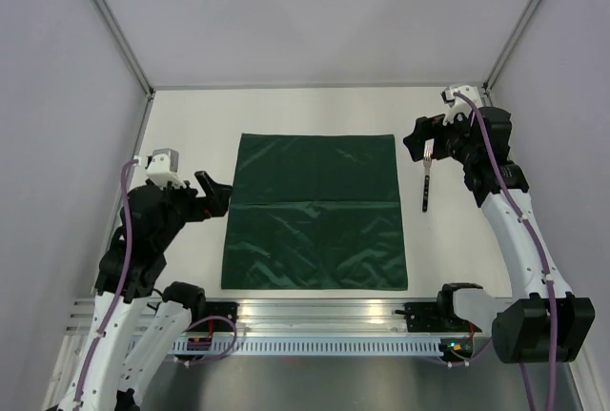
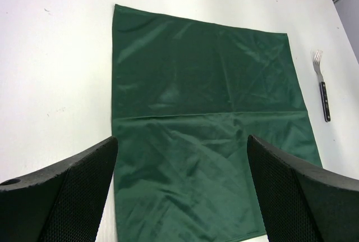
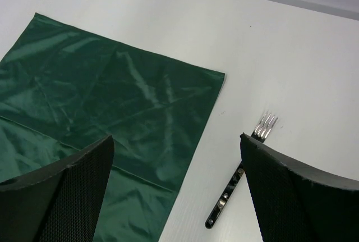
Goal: Fold the napkin, place the utensils inside, and roll it up
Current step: Fold the napkin
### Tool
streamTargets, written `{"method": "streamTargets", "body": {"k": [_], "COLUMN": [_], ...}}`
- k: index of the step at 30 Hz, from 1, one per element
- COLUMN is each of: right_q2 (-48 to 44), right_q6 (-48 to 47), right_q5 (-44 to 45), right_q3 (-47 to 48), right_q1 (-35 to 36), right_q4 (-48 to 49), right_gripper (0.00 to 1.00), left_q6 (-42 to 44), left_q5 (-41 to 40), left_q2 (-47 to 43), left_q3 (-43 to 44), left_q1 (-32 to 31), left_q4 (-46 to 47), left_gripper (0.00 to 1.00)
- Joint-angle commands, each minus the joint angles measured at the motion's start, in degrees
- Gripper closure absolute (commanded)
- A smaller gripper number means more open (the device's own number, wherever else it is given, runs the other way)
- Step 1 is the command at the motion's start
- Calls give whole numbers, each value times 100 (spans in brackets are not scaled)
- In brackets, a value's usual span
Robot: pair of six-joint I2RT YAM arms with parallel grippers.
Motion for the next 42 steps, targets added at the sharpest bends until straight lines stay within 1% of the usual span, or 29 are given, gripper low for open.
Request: {"method": "streamTargets", "body": {"k": [1, 4, 8, 10, 11, 13, 14, 16, 17, 19, 20, 21, 22, 23, 25, 26, 30, 34, 38, 42], "right_q2": [6, 94, 489, 656, 814, 1077, 1157, 1359, 1595, 2025, 2185, 2360, 2693, 2853, 3178, 3493, 4154, 4707, 5095, 5420], "right_q6": [-102, -154, -102, -102, -110, -145, -146, -172, -172, -198, -207, -242, -242, -225, -216, -216, -181, -128, 3, 109], "right_q5": [-12, -196, -610, -531, -427, -84, 65, 592, 733, 1154, 1278, 1367, 1533, 1587, 1648, 1701, 1780, 1868, 1851, 1877], "right_q3": [63, 159, 361, 536, 607, 817, 880, 1029, 1073, 1179, 1214, 1310, 1363, 1416, 1635, 1715, 2136, 2374, 2620, 2857], "right_q1": [12, 12, 82, 283, 615, 1047, 1571, 2189, 2844, 3481, 4067, 4342, 4615, 5061, 5468, 5827, 6611, 7323, 7658, 7826], "right_q4": [47, 21, -50, -85, -111, -164, -164, -138, -103, 11, 55, 90, 178, 231, 336, 363, 460, 592, 636, 662], "right_gripper": [2, 2, 2, 6, 7, 10, 11, 14, 16, 21, 22, 24, 28, 30, 34, 35, 43, 45, 46, 48], "left_q6": [227, 254, 280, 271, 271, 236, 227, 192, 175, 105, 87, 52, -1, -10, -28, -36, -19, -1, -28, -19], "left_q5": [-38, -47, -56, -56, -56, -38, -29, -47, -56, -56, -221, -257, -275, -293, -310, -319, -442, -539, -548, -574], "left_q2": [58, 85, 225, 322, 366, 507, 568, 700, 752, 858, 885, 894, 885, 885, 867, 893, 903, 894, 867, 832], "left_q3": [55, 151, 415, 703, 810, 1151, 1267, 1600, 1706, 2022, 2119, 2207, 2348, 2427, 2638, 2709, 2946, 3052, 3105, 3157], "left_q1": [11, 20, 11, 20, 11, 11, 20, 20, 11, 11, 20, 11, 11, 20, 20, 20, 20, 11, 11, 20], "left_q4": [-47, -73, -100, -143, -161, -205, -205, -240, -258, -345, -372, -398, -442, -460, -512, -582, -776, -882, -926, -978], "left_gripper": [0, 0, 0, 0, 0, 0, 0, 0, 0, 0, 0, 0, 0, 0, 0, 0, 0, 0, 0, 0]}}
